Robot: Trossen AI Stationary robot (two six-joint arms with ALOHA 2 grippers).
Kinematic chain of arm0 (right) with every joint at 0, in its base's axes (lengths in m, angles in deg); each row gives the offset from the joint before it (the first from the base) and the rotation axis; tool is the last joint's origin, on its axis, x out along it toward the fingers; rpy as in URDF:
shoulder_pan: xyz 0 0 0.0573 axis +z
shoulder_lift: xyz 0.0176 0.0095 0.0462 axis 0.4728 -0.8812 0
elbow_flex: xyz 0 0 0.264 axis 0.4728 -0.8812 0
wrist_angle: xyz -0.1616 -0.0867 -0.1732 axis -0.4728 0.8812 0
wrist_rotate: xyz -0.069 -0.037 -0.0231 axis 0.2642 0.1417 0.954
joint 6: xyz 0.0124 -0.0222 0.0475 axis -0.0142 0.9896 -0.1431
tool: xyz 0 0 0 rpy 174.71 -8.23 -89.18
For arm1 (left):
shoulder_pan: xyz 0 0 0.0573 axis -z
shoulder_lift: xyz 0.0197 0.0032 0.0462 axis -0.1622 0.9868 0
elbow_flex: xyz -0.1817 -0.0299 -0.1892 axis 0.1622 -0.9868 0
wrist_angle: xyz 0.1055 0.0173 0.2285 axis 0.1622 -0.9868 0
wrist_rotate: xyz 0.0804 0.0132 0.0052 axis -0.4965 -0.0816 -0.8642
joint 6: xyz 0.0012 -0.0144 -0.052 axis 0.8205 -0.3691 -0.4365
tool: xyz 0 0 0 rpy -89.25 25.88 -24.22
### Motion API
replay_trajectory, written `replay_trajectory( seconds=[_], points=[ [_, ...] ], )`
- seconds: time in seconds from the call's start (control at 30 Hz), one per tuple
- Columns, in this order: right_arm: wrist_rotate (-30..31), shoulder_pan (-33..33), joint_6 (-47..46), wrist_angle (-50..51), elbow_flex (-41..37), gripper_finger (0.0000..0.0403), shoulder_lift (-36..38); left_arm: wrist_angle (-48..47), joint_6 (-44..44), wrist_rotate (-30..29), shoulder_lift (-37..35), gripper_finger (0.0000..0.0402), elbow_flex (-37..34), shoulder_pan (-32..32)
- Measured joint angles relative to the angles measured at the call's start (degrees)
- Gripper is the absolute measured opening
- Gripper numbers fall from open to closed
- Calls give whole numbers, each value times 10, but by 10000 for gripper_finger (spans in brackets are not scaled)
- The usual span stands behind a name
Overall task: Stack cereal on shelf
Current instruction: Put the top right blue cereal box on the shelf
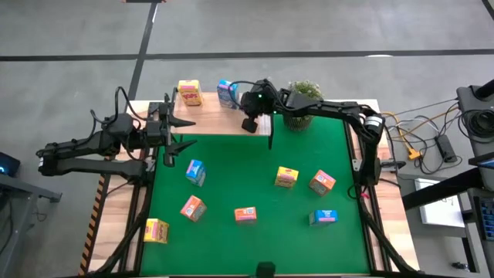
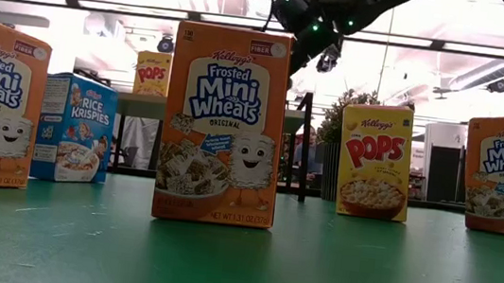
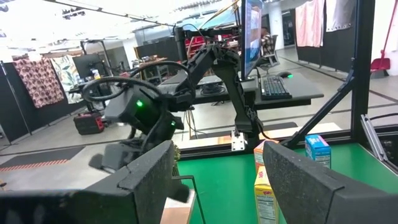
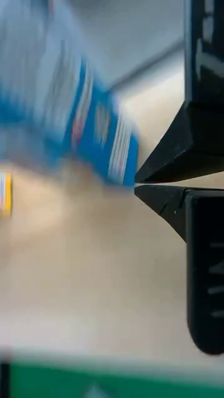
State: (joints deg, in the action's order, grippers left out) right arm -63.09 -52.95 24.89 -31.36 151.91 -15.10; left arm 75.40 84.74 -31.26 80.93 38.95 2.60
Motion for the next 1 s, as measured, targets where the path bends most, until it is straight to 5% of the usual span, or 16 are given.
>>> replay_trajectory(
  seconds=[0.2,0.43,1.0],
  points=[
    [-7,29,3,-58,0,9,-20,0,2,0,0,231,0,0],
    [92,41,24,-108,0,9,-38,0,2,0,0,231,0,0],
    [108,18,39,-121,0,9,-38,0,3,0,0,231,0,0]
  ],
)
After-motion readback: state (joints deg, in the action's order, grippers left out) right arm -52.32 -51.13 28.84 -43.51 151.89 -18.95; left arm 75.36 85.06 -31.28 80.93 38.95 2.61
